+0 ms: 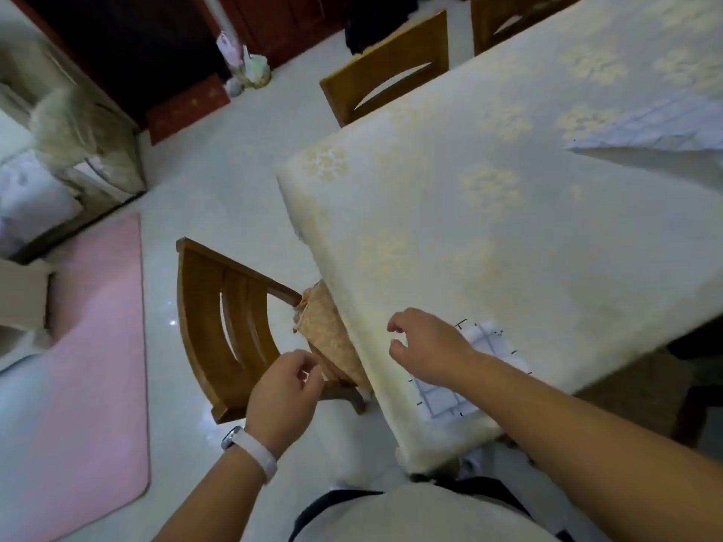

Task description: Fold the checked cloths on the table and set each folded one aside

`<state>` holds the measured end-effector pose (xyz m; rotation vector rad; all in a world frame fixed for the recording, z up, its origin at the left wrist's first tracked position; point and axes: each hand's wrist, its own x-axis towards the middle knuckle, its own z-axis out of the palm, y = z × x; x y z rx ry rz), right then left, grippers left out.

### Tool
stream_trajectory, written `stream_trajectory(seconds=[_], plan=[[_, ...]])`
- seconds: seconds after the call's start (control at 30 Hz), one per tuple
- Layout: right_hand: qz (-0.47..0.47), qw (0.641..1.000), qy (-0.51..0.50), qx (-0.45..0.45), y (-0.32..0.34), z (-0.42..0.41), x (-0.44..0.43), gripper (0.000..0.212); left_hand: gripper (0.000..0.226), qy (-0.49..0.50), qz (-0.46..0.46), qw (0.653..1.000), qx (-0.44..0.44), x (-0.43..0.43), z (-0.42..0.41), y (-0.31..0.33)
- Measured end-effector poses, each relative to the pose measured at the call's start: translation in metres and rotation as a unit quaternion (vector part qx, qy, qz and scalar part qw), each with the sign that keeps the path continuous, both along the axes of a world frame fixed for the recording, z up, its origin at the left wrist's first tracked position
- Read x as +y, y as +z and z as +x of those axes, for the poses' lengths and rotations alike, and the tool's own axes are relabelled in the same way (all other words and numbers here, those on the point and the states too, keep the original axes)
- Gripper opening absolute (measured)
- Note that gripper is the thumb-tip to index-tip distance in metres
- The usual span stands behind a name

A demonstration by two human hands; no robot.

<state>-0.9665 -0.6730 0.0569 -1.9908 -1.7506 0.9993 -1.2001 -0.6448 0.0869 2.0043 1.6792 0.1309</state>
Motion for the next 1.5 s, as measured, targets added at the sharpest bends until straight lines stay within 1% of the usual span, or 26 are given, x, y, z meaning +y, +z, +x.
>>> stream_trajectory(seconds=[0.07, 0.13, 0.2, 0.27, 0.37, 0.47, 0.53, 0.67, 0.8, 0.9, 1.0, 1.2, 1.33, 1.43, 1.5], plan=[[0.016, 0.998, 0.045, -0.035, 0.007, -0.02, -0.001, 0.036, 0.015, -0.035, 0.044, 0.998, 0.037, -0.002, -0.022, -0.002], [0.033, 0.994, 0.08, -0.071, 0.014, -0.042, -0.003, 0.037, 0.016, -0.073, 0.064, 0.993, 0.063, -0.006, -0.046, -0.002], [0.045, 0.987, 0.107, -0.112, 0.02, -0.065, -0.005, 0.034, 0.012, -0.11, 0.087, 0.987, 0.072, -0.009, -0.069, 0.002], [0.055, 0.981, 0.125, -0.139, 0.026, -0.092, -0.005, 0.031, 0.012, -0.119, 0.105, 0.985, 0.065, -0.009, -0.098, 0.006], [0.063, 0.977, 0.131, -0.158, 0.033, -0.138, -0.003, 0.032, 0.019, -0.098, 0.115, 0.987, 0.055, -0.005, -0.147, 0.005], [0.064, 0.973, 0.136, -0.175, 0.038, -0.191, -0.002, 0.037, 0.04, -0.022, 0.065, 0.996, 0.06, -0.001, -0.198, -0.001], [0.06, 0.972, 0.139, -0.181, 0.039, -0.23, -0.002, 0.039, 0.048, -0.004, 0.038, 0.997, 0.061, 0.001, -0.234, -0.007], [0.063, 0.97, 0.145, -0.183, 0.04, -0.302, 0.008, 0.042, 0.047, 0.005, 0.021, 1.0, -0.015, 0.006, -0.308, -0.014], [0.081, 0.968, 0.167, -0.167, 0.044, -0.367, 0.026, 0.047, 0.045, 0.035, 0.037, 0.998, -0.034, 0.005, -0.37, -0.005], [0.088, 0.957, 0.202, -0.19, 0.051, -0.404, 0.042, 0.048, 0.046, 0.067, 0.053, 0.996, -0.039, 0.006, -0.409, 0.001], [0.079, 0.944, 0.239, -0.216, 0.054, -0.432, 0.062, 0.049, 0.043, 0.094, 0.071, 0.993, -0.033, 0.011, -0.44, 0.003], [0.063, 0.935, 0.282, -0.206, 0.052, -0.467, 0.124, 0.049, 0.041, 0.136, 0.072, 0.987, -0.036, 0.042, -0.474, -0.004], [0.048, 0.932, 0.299, -0.198, 0.036, -0.488, 0.187, 0.049, 0.041, 0.142, 0.049, 0.989, -0.013, 0.083, -0.487, -0.014], [0.032, 0.933, 0.309, -0.184, 0.029, -0.5, 0.237, 0.048, 0.041, 0.146, 0.021, 0.989, 0.013, 0.126, -0.497, -0.015], [0.033, 0.935, 0.308, -0.175, 0.026, -0.504, 0.27, 0.047, 0.041, 0.15, 0.018, 0.988, 0.025, 0.159, -0.502, -0.012]])
